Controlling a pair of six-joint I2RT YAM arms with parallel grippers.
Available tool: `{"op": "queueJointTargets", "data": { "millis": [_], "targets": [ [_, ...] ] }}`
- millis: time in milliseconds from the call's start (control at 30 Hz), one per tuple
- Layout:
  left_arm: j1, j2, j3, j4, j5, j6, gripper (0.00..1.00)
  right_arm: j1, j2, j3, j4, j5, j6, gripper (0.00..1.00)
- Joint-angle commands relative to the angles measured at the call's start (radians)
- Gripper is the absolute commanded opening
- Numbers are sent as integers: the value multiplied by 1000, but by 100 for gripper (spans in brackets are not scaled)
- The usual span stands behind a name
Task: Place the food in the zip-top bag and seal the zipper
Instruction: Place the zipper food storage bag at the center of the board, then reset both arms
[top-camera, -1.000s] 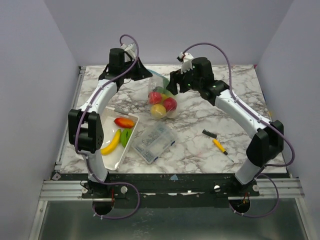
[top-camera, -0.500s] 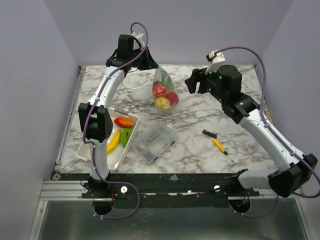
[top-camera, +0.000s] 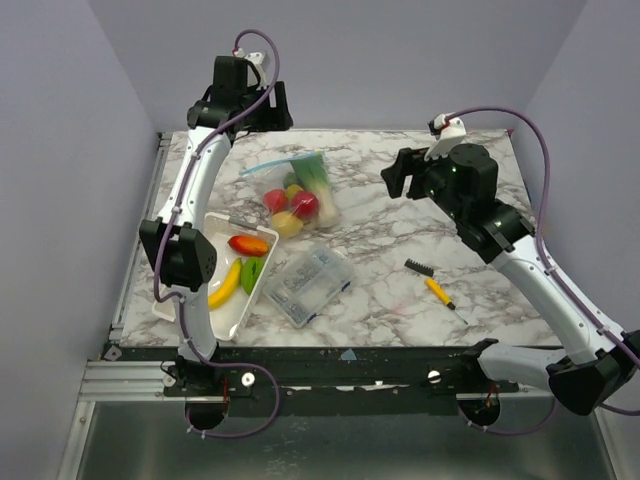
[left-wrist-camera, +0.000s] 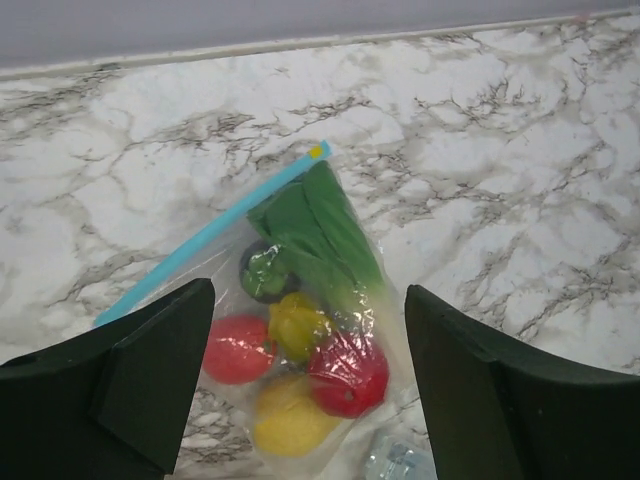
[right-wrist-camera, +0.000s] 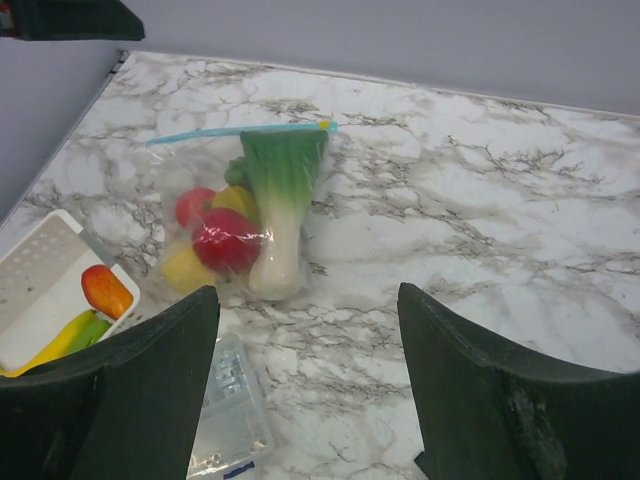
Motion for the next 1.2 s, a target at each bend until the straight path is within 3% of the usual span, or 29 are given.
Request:
{"op": "queueJointTargets", "data": {
  "millis": [0,300,533,667,867,1167],
  "targets": [
    [-4,-232,-140,14,-56,13,79,-3,-74,-4,-55,35,33,76],
    [-115,-611,-427,127,4,29,79,-3,-222,45,-140,123,83,91],
    [-137,-967,-740,340,63,59,80,-3,-347,30,-156,217,90,100],
    [-139,-1158,-895,447,95,85,81,-4,-403,26,-156,219,92,100],
    [-139,-1354,-993,525,15,105,83,-4,-488,11,-143,195,94,100],
    [-139,-1471,-1054,614,-12,95,84,-3,-558,16,-145,210,134,100]
  ]
}}
